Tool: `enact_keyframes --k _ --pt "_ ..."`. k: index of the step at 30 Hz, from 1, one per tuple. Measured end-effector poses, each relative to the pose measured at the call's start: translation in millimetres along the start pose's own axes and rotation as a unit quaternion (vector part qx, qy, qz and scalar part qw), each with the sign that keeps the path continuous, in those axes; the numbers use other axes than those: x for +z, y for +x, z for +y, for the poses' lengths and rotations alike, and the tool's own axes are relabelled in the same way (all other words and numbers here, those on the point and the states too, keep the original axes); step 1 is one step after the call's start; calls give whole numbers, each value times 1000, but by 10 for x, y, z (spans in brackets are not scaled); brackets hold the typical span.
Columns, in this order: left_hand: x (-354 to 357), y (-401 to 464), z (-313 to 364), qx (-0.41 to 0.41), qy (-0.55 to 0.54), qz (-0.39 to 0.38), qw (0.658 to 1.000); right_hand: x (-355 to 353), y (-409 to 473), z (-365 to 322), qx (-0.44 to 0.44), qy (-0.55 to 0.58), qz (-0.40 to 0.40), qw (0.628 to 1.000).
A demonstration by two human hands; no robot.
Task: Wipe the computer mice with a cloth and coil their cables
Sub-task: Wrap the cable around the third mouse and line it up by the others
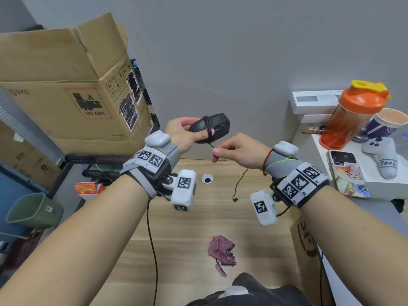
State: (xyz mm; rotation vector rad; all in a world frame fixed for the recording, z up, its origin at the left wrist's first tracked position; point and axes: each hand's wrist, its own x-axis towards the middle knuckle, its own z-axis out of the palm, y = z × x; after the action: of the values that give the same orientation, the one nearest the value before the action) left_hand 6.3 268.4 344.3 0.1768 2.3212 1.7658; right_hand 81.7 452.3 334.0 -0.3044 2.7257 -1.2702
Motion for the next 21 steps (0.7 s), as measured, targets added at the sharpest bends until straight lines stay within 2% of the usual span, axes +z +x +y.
enact_keyframes --k 2,4,9,12,16,19,21 --pt "-23 2 -59 21 102 21 994 -31 1 -87 -29 16 8 999" --pt "-42 -15 -101 32 189 11 981 -92 29 -133 -45 28 28 998" --pt "7 -84 -50 66 261 -100 958 -260 124 -46 -32 27 107 993" --pt "10 -145 5 65 185 -178 964 -358 158 78 -11 63 132 989" --pt "65 -223 77 51 77 -227 969 -401 136 216 13 106 127 986" --pt "113 -232 144 44 -20 -225 973 -366 110 343 45 149 114 981" --pt "151 -207 184 43 -79 -181 979 -297 82 416 59 163 110 979"
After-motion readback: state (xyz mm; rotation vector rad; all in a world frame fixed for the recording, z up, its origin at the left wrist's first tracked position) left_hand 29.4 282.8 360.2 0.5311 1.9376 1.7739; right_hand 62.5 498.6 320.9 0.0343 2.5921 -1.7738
